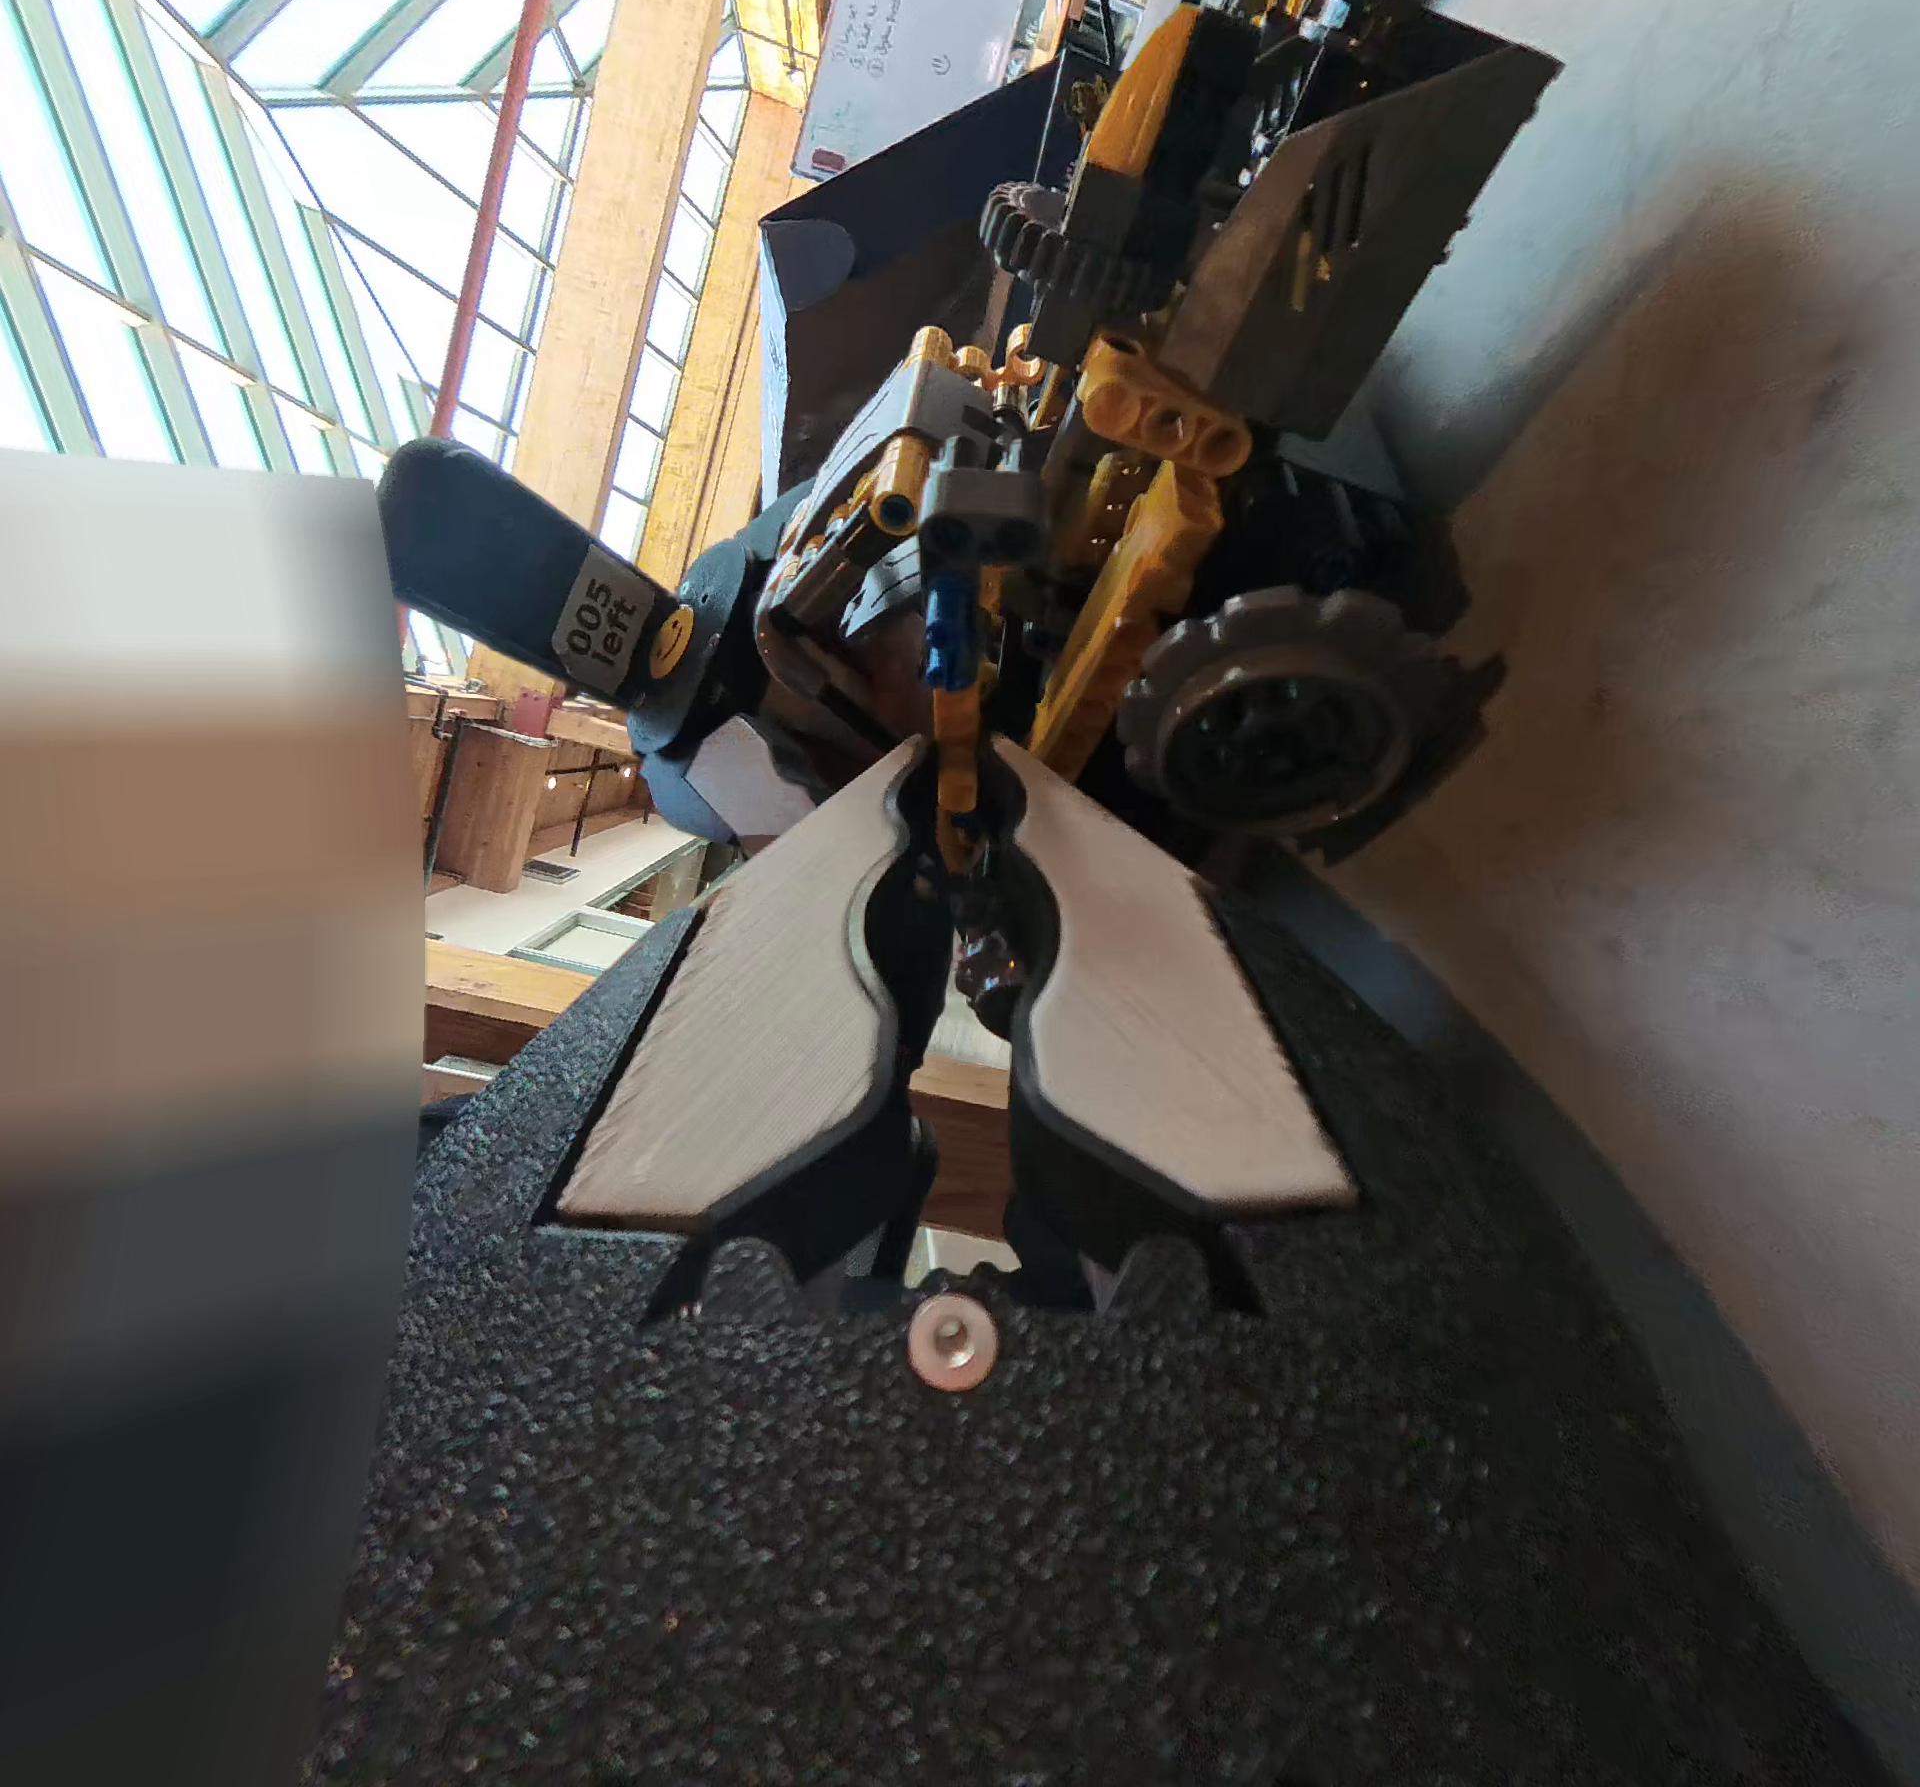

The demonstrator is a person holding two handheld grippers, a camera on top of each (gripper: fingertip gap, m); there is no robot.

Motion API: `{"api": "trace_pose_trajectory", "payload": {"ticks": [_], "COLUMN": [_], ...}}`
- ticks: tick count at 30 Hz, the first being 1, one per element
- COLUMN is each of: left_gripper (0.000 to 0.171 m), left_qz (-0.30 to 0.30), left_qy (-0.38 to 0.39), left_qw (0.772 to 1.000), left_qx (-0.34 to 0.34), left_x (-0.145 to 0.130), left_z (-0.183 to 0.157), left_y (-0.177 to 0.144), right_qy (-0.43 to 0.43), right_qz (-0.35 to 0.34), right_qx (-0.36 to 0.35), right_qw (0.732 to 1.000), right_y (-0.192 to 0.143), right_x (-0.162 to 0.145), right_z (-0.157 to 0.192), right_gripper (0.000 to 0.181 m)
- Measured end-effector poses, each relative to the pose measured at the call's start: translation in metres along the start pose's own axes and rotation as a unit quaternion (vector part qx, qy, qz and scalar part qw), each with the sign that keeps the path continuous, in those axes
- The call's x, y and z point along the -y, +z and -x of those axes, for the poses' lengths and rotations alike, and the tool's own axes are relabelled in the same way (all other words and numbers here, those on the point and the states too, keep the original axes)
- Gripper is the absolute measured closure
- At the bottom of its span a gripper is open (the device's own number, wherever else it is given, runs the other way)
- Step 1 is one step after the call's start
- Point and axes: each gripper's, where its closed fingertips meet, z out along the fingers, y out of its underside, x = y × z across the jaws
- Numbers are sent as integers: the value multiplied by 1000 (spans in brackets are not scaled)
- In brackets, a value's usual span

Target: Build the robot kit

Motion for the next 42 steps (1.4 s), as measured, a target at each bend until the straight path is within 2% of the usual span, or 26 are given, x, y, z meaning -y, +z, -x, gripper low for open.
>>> {"api": "trace_pose_trajectory", "payload": {"ticks": [5, 12, 17, 22, 25, 28, 33, 39, 42], "left_gripper": [85, 83, 87, 82, 79, 89, 82, 87, 77], "left_qz": [19, 16, 57, 79, 78, 78, 73, 98, 105], "left_qy": [33, -5, 17, 3, -20, -21, -46, -11, 16], "left_qw": [997, 998, 994, 992, 993, 990, 989, 983, 984], "left_qx": [60, 57, 96, 96, 90, 115, 121, 153, 140], "left_x": [-1, 6, 4, 5, 7, 8, 11, 8, 3], "left_z": [5, 6, 13, 13, 13, 20, 20, 26, 20], "left_y": [5, 6, 8, 10, 11, 11, 14, 16, 16], "right_qy": [5, -6, 0, -1, -3, 4, 13, 39, 47], "right_qz": [-9, -23, -36, -52, -65, -70, -81, -80, -59], "right_qx": [4, -2, -2, -7, -11, -8, -9, -5, -2], "right_qw": [1000, 1000, 999, 999, 998, 997, 997, 996, 997], "right_y": [-1, -1, -1, -1, -1, 0, -2, -2, -2], "right_x": [4, 7, 11, 14, 16, 18, 23, 27, 26], "right_z": [1, 0, -1, -3, -3, -4, -6, -9, -9], "right_gripper": [175, 175, 175, 175, 176, 176, 175, 175, 174]}}
